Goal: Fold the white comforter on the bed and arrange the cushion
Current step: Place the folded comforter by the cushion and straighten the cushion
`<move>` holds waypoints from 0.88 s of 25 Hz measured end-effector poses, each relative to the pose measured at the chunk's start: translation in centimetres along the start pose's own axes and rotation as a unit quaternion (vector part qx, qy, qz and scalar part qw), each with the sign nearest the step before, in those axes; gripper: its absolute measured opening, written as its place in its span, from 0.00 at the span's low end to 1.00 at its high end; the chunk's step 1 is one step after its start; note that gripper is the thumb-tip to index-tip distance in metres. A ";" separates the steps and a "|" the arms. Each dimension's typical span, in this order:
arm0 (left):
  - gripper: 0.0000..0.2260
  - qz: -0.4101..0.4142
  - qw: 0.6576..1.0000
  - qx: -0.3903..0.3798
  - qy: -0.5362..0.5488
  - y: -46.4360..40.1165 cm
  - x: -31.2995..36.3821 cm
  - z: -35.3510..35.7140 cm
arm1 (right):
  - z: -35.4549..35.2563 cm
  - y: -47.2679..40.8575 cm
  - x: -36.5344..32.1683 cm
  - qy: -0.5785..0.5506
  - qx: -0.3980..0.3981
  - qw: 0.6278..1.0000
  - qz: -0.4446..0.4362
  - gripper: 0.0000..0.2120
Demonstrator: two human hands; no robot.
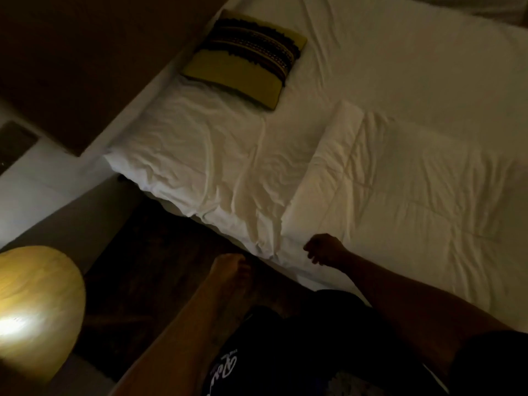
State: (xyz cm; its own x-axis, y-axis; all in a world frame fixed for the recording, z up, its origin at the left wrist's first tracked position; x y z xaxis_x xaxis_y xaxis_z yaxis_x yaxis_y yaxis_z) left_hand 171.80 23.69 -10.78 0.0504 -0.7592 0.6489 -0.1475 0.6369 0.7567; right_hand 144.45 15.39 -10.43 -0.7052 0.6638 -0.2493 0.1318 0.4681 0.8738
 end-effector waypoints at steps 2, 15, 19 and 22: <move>0.10 0.022 1.000 -0.001 0.013 -1.8 4.0 -2.4 | 1.5 -1.0 1.5 0.040 -0.005 0.999 0.035 0.10; 0.11 0.006 0.997 0.071 0.003 -15.1 18.4 -15.2 | 1.5 -10.2 -10.6 -0.117 -0.058 0.980 0.153 0.10; 0.11 -0.061 0.994 0.086 -0.035 -18.0 16.6 -18.8 | -1.0 -11.4 -24.9 -0.145 -0.047 0.985 0.087 0.08; 0.13 -0.086 0.992 0.041 -0.082 -21.8 18.4 -20.8 | -3.4 -11.7 -34.6 -0.172 -0.014 0.984 0.038 0.07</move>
State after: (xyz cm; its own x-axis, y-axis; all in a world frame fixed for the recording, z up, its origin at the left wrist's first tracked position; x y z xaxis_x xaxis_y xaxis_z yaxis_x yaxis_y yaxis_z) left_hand 196.53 -1.34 -13.69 -0.0791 -0.8721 0.4829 -0.2311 0.4873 0.8421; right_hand 164.90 -15.05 -10.61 -0.4158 0.8567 -0.3053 0.1515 0.3962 0.9056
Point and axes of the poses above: each hand's wrist, its own y-axis away from the middle knuckle, its own z-axis out of the palm, x = y × z, the point moved 10 cm from there along -y, towards the middle knuckle, and after that the axes turned 15 degrees about z, right-handed, at the moved point
